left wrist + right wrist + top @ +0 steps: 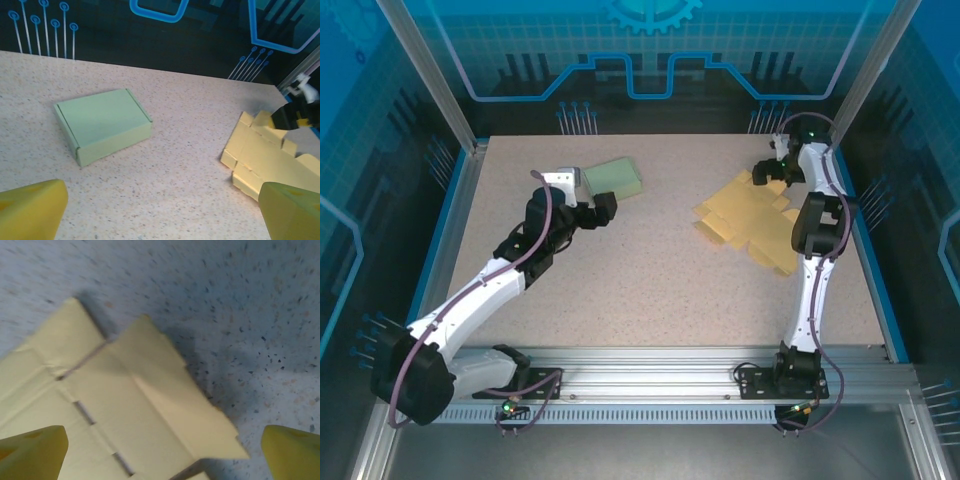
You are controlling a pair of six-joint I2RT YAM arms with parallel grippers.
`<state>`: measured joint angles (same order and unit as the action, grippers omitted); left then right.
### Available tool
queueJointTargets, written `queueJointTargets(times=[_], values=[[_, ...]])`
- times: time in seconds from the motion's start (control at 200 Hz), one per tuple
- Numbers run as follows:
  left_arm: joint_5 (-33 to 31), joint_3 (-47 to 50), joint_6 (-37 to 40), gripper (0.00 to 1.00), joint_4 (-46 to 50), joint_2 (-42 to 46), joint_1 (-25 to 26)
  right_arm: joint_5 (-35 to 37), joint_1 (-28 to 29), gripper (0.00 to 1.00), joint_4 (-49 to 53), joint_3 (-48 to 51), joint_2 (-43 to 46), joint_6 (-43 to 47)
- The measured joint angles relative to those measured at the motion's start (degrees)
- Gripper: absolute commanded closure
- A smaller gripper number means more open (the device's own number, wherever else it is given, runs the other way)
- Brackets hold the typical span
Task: Fold the paper box
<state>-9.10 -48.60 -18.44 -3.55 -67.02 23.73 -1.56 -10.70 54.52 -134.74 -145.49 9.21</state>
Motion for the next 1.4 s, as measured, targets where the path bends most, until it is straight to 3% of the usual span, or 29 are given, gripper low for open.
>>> queueJointTargets(times=[0.12,0.23,0.29,0.36,0.565,0.71,0.96,1.236,1.401], values=[[1.1,0.1,-2.6,0.01,0.0,0.0,0.0,-2.2,-2.3,0.09,1.2,-3.6,-4.5,1.4],[1.5,0.2,-4.4,0.01,-0.2,0.0,-0.1,-5.9,-3.0,0.23,2.3,-4.9,-4.6,2.1],[1.5,0.5,-5.4,0.01,-0.3,0.0,-0.1,-8.1,-2.9,0.37,2.8,-4.9,-4.9,2.6],[1.5,0.8,-6.3,0.01,-0.7,-0.1,-0.2,-9.2,-2.8,0.42,2.7,-4.8,-5.0,2.9],[1.5,1.1,-8.9,0.01,-0.6,-1.7,-0.4,-10.4,-0.5,1.0,4.6,-4.7,-5.0,4.6],[1.7,1.2,-11.3,0.01,0.4,-2.9,-1.5,-12.6,1.9,1.0,3.7,-0.5,-2.4,2.3],[7.8,1.3,-14.6,0.01,0.7,-8.7,-4.7,-14.3,7.0,1.0,-3.8,23.8,13.5,-7.5],[15.8,1.3,-14.2,0.01,0.6,-14.8,-7.7,-3.6,21.1,1.0,-16.5,49.6,38.8,-16.1],[21.5,1.3,-11.5,0.01,0.3,-17.6,-10.5,0.2,25.8,1.0,-23.8,59.8,52.1,-20.2]])
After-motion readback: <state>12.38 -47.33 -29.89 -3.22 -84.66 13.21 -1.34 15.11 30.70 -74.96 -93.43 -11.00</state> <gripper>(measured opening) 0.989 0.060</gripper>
